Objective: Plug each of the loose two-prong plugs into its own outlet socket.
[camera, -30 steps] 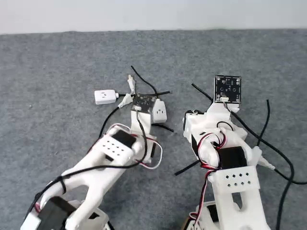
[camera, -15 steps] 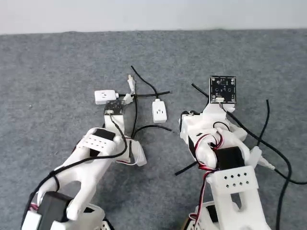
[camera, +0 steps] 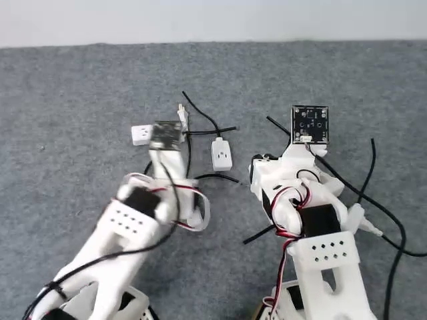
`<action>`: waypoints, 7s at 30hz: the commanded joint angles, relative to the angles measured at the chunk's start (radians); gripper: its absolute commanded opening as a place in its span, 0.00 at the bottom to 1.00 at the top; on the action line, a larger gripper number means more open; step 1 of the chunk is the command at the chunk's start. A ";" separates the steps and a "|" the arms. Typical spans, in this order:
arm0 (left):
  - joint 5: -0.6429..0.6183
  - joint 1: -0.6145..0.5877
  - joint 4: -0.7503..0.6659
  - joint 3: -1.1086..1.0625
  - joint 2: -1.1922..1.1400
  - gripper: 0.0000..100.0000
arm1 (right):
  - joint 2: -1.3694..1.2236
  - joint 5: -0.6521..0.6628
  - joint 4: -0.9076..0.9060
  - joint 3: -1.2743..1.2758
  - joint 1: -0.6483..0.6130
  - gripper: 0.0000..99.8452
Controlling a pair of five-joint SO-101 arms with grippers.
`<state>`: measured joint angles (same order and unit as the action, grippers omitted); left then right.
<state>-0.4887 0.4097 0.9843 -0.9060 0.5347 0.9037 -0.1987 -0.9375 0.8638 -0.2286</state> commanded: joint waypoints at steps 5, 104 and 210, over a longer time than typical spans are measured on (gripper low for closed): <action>-0.106 0.149 0.006 0.177 -0.319 0.01 | 0.019 0.014 0.021 -0.040 -0.005 0.01; 0.793 -0.672 0.029 -0.035 -0.276 0.03 | -0.668 -0.184 0.423 -0.216 -0.613 0.01; 0.023 0.052 -0.012 0.025 -0.262 0.03 | -0.185 -0.041 0.104 -0.147 -0.068 0.01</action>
<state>-0.4503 0.5432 0.9874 -0.8907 0.3030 0.6782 -0.2539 -0.8209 0.7457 -0.3038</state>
